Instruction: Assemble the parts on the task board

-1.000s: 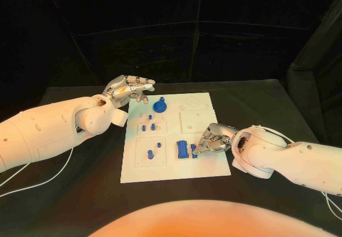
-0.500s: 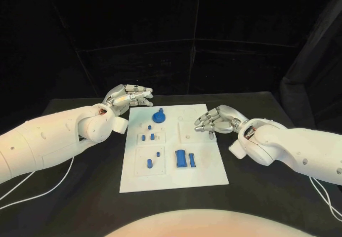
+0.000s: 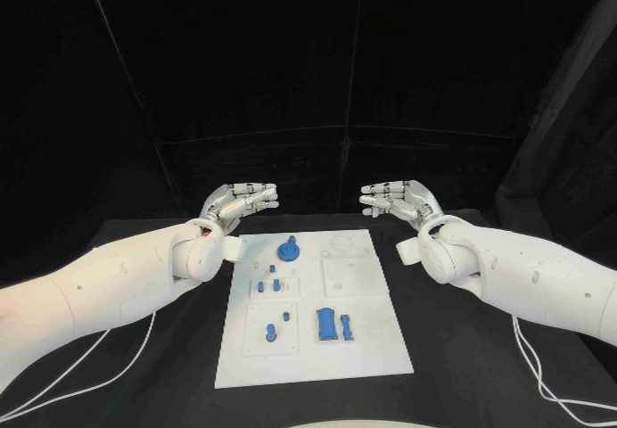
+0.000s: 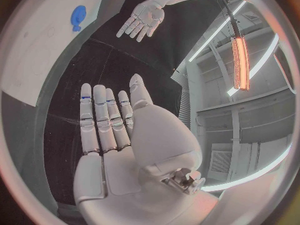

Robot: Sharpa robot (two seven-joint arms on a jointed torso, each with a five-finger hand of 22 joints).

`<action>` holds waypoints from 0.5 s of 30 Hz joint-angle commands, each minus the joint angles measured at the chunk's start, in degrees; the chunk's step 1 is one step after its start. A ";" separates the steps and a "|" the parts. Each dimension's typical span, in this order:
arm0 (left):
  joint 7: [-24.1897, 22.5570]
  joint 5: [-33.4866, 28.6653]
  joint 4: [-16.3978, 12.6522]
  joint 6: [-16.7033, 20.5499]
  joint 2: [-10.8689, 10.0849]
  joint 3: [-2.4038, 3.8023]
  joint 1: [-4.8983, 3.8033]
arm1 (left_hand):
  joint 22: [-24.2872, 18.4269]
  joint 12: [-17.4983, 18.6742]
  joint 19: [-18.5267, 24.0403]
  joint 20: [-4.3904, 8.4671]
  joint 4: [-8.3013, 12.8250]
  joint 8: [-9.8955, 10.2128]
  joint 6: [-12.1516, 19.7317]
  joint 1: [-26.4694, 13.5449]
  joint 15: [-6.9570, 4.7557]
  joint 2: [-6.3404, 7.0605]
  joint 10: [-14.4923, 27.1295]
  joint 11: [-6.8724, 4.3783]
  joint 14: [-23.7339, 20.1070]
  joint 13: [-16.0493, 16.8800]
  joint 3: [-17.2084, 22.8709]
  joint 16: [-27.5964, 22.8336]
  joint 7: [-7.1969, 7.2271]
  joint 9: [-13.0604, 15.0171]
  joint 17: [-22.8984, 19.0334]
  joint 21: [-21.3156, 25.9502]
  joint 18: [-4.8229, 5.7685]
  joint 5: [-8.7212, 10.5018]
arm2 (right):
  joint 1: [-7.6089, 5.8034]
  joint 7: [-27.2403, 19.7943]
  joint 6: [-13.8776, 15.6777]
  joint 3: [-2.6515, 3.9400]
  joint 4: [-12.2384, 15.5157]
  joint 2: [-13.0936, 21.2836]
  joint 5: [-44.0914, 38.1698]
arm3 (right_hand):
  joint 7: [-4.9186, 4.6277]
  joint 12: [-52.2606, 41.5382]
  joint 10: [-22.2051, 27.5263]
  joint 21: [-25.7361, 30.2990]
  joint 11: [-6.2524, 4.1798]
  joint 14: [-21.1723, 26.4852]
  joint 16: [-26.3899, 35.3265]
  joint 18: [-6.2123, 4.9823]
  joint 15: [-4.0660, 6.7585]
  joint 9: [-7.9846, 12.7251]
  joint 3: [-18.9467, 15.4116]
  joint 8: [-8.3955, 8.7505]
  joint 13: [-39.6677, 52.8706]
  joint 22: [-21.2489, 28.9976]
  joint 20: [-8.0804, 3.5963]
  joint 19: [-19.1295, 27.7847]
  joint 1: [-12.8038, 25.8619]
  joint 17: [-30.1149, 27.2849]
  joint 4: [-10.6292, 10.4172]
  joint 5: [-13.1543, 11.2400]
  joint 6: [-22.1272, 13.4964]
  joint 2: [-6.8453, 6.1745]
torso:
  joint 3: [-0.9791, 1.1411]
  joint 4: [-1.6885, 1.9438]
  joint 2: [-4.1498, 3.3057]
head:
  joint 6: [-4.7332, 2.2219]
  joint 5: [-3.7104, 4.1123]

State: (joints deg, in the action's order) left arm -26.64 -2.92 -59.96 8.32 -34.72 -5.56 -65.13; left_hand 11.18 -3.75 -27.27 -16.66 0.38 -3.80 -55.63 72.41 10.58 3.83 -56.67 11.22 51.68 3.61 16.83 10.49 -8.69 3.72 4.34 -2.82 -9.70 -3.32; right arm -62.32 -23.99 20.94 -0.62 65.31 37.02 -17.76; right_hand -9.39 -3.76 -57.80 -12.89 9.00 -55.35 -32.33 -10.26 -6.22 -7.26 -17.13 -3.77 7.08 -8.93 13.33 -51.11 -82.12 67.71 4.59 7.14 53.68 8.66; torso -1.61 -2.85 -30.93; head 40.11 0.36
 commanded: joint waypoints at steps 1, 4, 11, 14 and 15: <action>-3.92 -2.65 1.18 4.37 0.97 0.10 0.12 | -1.63 0.29 3.45 -0.11 -0.67 0.25 0.97 -0.91 0.23 -0.18 2.37 -0.20 -1.29 -0.12 -1.26 -1.85 -0.13 -0.08 -0.52 0.32 0.03 0.22 | -0.10 -4.65 -3.40 0.17 -2.62 -1.57 6.04 | -0.23 0.19 0.63 2.58 0.18 -0.29 3.56 -0.55 -0.19 1.06 -0.36 0.10 -1.67 1.89 0.33 -0.35 1.76 0.48 -0.13 0.32 -0.64 -0.09 | 0.18 0.41 0.65 | -0.57 -0.07; -0.89 -0.74 1.14 1.48 1.15 0.04 0.22 | -4.81 3.75 11.10 4.92 -0.38 3.80 17.84 -22.04 -2.96 -3.83 19.59 -3.83 -16.71 -3.61 -6.48 -5.09 2.31 -3.72 -4.34 2.82 2.91 3.32 | 0.02 -1.38 -0.87 0.15 -2.81 -1.85 2.19 | 2.56 3.76 17.62 6.45 -2.40 16.16 13.40 3.08 1.67 7.26 5.04 3.77 -7.08 4.60 -3.57 14.89 26.32 -19.76 -4.59 -1.78 -16.37 -2.74 | 0.11 0.21 0.33 | -0.49 -0.06; -1.14 -0.35 -2.21 5.18 -0.05 0.63 0.73 | -6.46 3.75 15.09 7.74 -0.38 3.80 26.98 -34.19 -4.76 -3.83 28.75 -5.67 -25.10 -3.61 -9.20 -10.49 3.75 -3.72 -4.34 2.82 3.85 3.32 | 0.31 -1.97 2.37 0.21 0.89 -0.57 4.29 | 4.05 3.76 27.15 8.33 -3.94 25.04 18.43 4.06 6.22 7.26 7.84 3.77 -7.08 8.93 -5.84 23.11 39.65 -30.84 -4.59 -2.93 -25.27 -4.12 | 0.64 1.14 0.13 | -2.34 -0.16; -1.39 0.06 -5.72 9.04 -1.30 1.25 1.26 | -7.05 3.75 16.56 8.91 -0.38 3.80 30.58 -38.98 -5.50 -3.83 32.27 -6.36 -28.45 -3.61 -10.15 -10.49 4.38 -3.72 -4.34 2.82 4.46 3.32 | 0.61 -2.60 5.75 0.28 4.76 0.77 6.48 | 4.74 3.76 31.08 12.89 -4.60 28.91 20.20 4.68 6.22 7.26 9.04 3.77 -7.08 8.93 -6.81 26.68 45.07 -35.56 -4.59 -7.14 -28.91 -8.66 | 1.13 2.01 -0.06 | -4.06 -0.26; -1.48 0.21 -6.97 10.42 -1.75 1.48 1.45 | -11.18 3.75 16.98 9.20 -0.38 3.80 31.56 -40.29 -5.70 -3.83 33.22 -6.56 -29.36 -3.61 -10.42 -10.49 4.55 -3.72 -4.34 2.82 4.45 3.32 | 0.71 -2.82 6.96 0.30 6.13 1.25 7.26 | 4.86 3.76 31.73 12.89 -4.70 29.56 20.50 4.68 6.22 7.26 9.23 3.77 -7.08 8.93 -6.97 27.29 45.98 -36.35 -4.59 -7.14 -29.51 -8.66 | 1.25 2.22 -0.11 | -4.47 -0.28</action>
State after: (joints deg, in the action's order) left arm -27.44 -3.53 -65.58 13.24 -36.04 -4.27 -63.77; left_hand 5.29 -0.67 -14.15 -10.13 -0.14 -0.73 -32.95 43.97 6.68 0.47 -32.11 6.36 30.57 0.53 8.77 2.43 -5.67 0.56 0.55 -0.49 -6.96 -0.70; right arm -61.59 -25.49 22.88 -0.40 69.86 37.90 -13.76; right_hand -6.11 -0.65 -35.17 -4.74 5.80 -34.80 -15.96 -7.89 -1.75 -0.85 -10.67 -0.78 0.60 -1.00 8.58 -32.16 -48.76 42.33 0.69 3.57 32.60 4.70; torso -0.87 -1.54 -30.82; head 36.62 0.14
